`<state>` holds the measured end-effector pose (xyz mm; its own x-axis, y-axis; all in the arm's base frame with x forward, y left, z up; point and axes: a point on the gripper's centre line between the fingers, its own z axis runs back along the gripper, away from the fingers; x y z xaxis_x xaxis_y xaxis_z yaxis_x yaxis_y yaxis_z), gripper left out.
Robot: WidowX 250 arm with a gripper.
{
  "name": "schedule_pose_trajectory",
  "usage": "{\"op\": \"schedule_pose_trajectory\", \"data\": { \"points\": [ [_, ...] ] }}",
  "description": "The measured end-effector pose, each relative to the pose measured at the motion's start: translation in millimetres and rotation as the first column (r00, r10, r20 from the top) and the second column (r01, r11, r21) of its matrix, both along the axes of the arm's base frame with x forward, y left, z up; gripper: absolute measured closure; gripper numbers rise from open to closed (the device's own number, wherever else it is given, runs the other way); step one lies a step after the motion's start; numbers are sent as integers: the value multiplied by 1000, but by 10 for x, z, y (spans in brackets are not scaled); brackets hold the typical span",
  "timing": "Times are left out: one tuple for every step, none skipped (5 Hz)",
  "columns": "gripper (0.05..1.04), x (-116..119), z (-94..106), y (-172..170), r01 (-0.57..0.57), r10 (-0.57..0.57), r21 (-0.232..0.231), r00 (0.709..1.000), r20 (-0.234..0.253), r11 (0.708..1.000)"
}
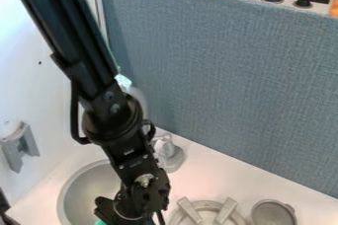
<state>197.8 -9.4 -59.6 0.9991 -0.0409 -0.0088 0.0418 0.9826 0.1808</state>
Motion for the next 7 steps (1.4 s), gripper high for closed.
{"op": "schedule_pose_trajectory", "data": {
  "points": [
    [997,74,-76,-2,11,-11,0,999,43,1000],
    [967,133,-92,-13,2,-1,-14,999,50,1000],
    [792,68,-94,0,-74,74,-40,997,6,996],
    [517,86,77,11,-149,151,-62,988,32,987],
    [197,34,293,43,-196,199,-51,979,49,979],
    [67,8,578,-134,-198,201,-67,978,55,978],
    [73,9,720,-559,-178,181,-192,983,1,965]
  ]
}}
